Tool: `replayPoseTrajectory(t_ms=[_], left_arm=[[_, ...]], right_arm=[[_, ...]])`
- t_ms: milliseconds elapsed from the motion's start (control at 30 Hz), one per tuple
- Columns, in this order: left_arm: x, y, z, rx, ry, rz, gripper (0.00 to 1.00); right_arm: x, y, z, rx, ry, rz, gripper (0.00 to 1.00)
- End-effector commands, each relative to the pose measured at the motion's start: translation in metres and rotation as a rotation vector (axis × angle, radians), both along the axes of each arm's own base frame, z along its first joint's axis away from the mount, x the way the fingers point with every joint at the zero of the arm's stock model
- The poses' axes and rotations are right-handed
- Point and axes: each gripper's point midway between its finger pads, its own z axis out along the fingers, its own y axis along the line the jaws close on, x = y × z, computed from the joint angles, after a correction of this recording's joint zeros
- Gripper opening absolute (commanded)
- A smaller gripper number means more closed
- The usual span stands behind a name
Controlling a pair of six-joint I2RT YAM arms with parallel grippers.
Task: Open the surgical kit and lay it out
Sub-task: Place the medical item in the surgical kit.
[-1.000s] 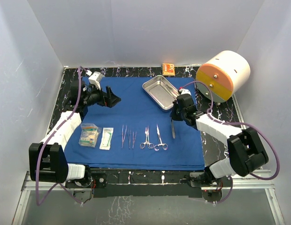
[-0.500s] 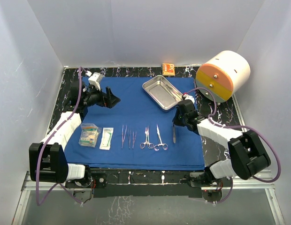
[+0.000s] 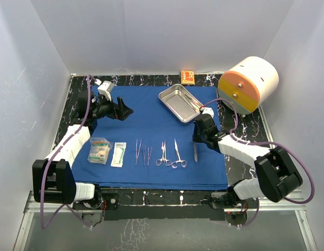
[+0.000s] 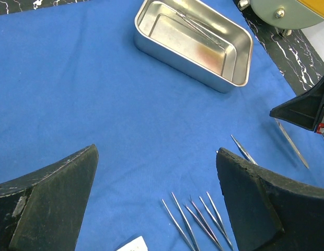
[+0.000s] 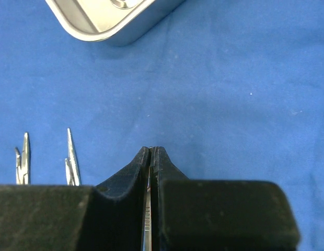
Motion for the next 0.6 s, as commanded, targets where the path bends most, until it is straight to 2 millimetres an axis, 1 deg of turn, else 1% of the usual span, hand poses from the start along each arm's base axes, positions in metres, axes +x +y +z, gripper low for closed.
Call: replayPoseTrajectory(t_ms=[0,267,567], left_arm=[[-0.002,0.001,0.011,0.003,-0.054,-0.011,0.95],[-0.002,-0.001,0.015,-0.013,-0.051,-0.016,0.95],[-0.003,-0.001,0.015,-0.015,-0.049,-0.017,0.95]], right_arm=[[0.012,-0.010,0.002,-0.048,-0.059,-0.038,0.00],[0.013,-0.007,-0.014,-0.055,-0.012,-0.050,0.00],[0.010,-0.010,-0.020,-0.066,-0.010,-0.042,0.00]])
